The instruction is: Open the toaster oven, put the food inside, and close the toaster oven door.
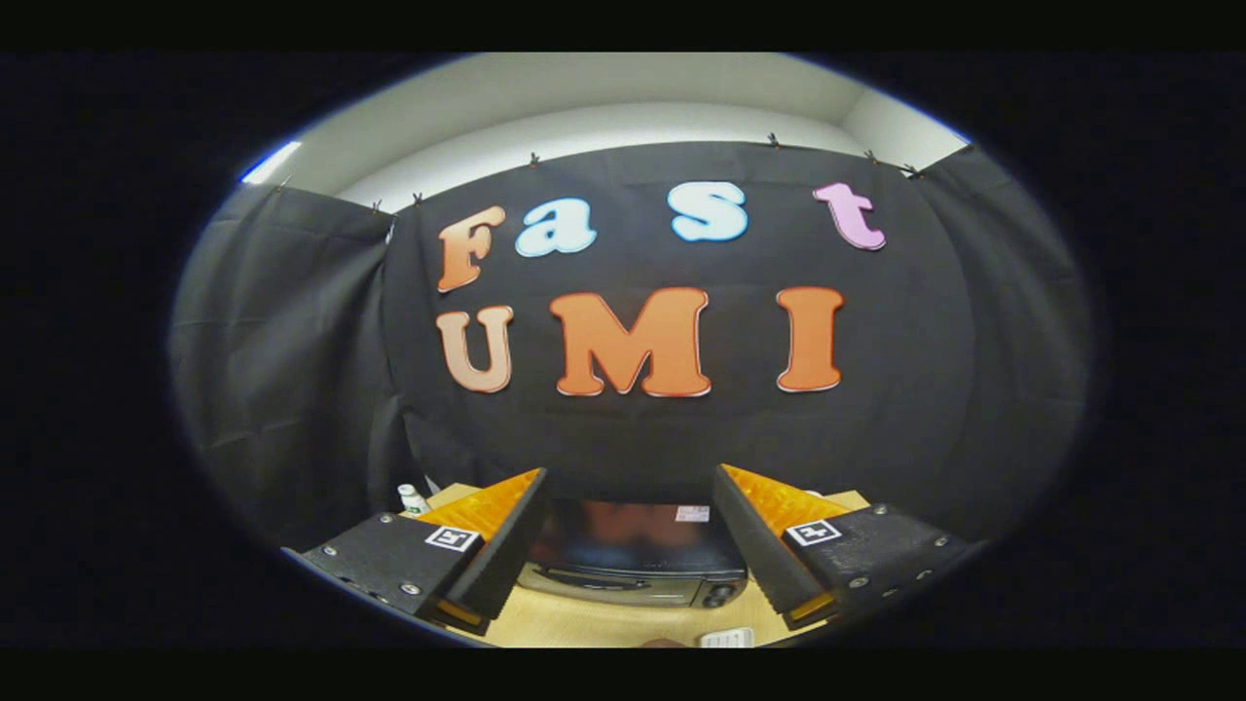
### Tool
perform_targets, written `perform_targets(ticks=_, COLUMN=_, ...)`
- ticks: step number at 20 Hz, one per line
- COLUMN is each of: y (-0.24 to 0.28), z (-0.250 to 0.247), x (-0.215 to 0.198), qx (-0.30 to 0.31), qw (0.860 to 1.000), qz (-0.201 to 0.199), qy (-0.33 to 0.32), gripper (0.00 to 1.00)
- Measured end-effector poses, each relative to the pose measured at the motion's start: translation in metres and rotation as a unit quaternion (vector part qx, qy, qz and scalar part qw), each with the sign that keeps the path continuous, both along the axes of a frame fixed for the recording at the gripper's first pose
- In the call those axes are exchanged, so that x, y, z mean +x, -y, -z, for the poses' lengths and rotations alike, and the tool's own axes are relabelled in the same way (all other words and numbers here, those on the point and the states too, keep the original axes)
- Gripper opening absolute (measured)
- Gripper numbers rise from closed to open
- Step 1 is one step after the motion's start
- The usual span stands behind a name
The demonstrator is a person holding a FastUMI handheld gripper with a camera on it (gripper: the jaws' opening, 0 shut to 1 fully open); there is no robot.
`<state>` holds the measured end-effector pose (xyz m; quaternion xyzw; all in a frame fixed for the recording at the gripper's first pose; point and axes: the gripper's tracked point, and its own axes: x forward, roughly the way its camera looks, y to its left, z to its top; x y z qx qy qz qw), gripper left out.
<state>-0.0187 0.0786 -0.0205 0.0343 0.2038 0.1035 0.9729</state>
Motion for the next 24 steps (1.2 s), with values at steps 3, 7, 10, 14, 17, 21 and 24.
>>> perform_targets(ticks=3, y=0.01, z=-0.031, x=0.004, qx=-0.009, qw=0.999, qz=0.005, qy=0.035, gripper=0.98)
perform_targets(ticks=7, y=0.009, z=-0.065, x=0.003, qx=-0.013, qw=0.996, qz=-0.002, qy=0.085, gripper=0.98)
perform_targets(ticks=10, y=0.001, z=-0.084, x=0.0, qx=-0.004, qw=0.993, qz=-0.019, qy=0.12, gripper=0.98)
perform_targets(ticks=14, y=-0.004, z=-0.099, x=-0.002, qx=-0.01, qw=0.989, qz=-0.032, qy=0.145, gripper=0.98)
perform_targets(ticks=17, y=-0.007, z=-0.098, x=-0.002, qx=-0.012, qw=0.988, qz=-0.035, qy=0.149, gripper=0.98)
perform_targets(ticks=21, y=-0.017, z=-0.091, x=-0.003, qx=0.002, qw=0.99, qz=-0.047, qy=0.136, gripper=0.98)
perform_targets(ticks=24, y=-0.022, z=-0.09, x=-0.005, qx=0.006, qw=0.989, qz=-0.055, qy=0.137, gripper=0.98)
